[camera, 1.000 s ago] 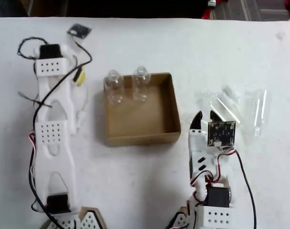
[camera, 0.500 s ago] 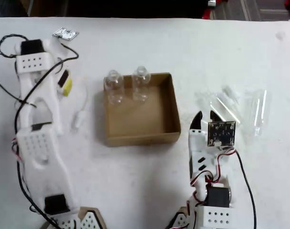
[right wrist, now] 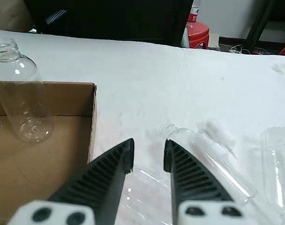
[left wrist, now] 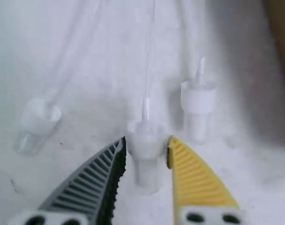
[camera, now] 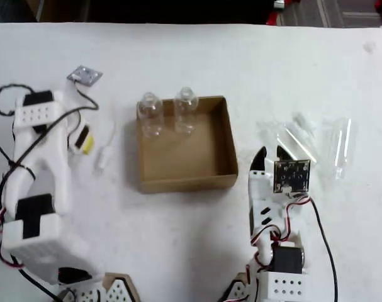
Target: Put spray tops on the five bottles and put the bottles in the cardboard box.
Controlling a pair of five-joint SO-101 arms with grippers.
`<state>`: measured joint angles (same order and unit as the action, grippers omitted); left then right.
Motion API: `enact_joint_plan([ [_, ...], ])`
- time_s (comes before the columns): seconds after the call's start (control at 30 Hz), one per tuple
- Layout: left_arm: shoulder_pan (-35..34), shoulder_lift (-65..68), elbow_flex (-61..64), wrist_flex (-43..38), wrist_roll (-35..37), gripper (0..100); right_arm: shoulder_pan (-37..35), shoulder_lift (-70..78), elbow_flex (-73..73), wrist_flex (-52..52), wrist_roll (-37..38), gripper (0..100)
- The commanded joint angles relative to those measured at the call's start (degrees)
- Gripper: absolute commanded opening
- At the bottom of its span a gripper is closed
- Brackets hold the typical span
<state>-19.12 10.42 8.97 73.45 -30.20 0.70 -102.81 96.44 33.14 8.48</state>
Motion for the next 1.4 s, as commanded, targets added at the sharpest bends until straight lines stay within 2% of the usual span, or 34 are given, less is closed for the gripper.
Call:
enact_joint_plan([
  [0.0, -0.84, -5.93, 2.99, -3.16, 2.37, 24, -0.57, -0.31, 0.44, 0.04, 0.88, 9.5],
  [0.17, -0.84, -8.04, 2.37, 2.46, 2.11, 23, -0.57, -0.31, 0.44, 0.04, 0.88, 9.5],
  [0.37, -0.66, -19.47, -1.93, 15.91, 3.34, 23, -0.57, -0.31, 0.44, 0.04, 0.88, 9.5],
  [0.5, 0.92, -33.19, -1.58, 22.77, 9.23, 23, -0.57, -0.31, 0.44, -0.13, 0.88, 9.5],
  [0.6, 4.18, -45.23, 3.87, 23.30, 15.03, 23, -0.57, -0.31, 0.44, -0.13, 0.79, 9.5],
  [0.7, 9.63, -57.19, 12.75, 18.20, 22.07, 23, -0.57, -0.31, 0.44, -0.22, 0.53, 9.6],
  [0.9, 13.67, -72.66, 31.47, 0.35, 20.84, 23, -0.57, -0.31, 0.44, -0.22, 0.44, 9.6],
  [1.03, 13.58, -74.77, 41.14, -8.53, 21.01, 23, -0.57, -0.40, 0.44, -0.22, 0.62, 9.6],
  [1.2, 13.76, -75.12, 53.27, -19.43, 29.10, 23, -0.57, -0.48, 0.44, -1.54, 0.35, 9.6],
  [1.37, 13.23, -75.21, 59.69, -27.08, 29.45, 23, 0.66, -0.40, 0.44, -4.79, 0.26, 9.6],
])
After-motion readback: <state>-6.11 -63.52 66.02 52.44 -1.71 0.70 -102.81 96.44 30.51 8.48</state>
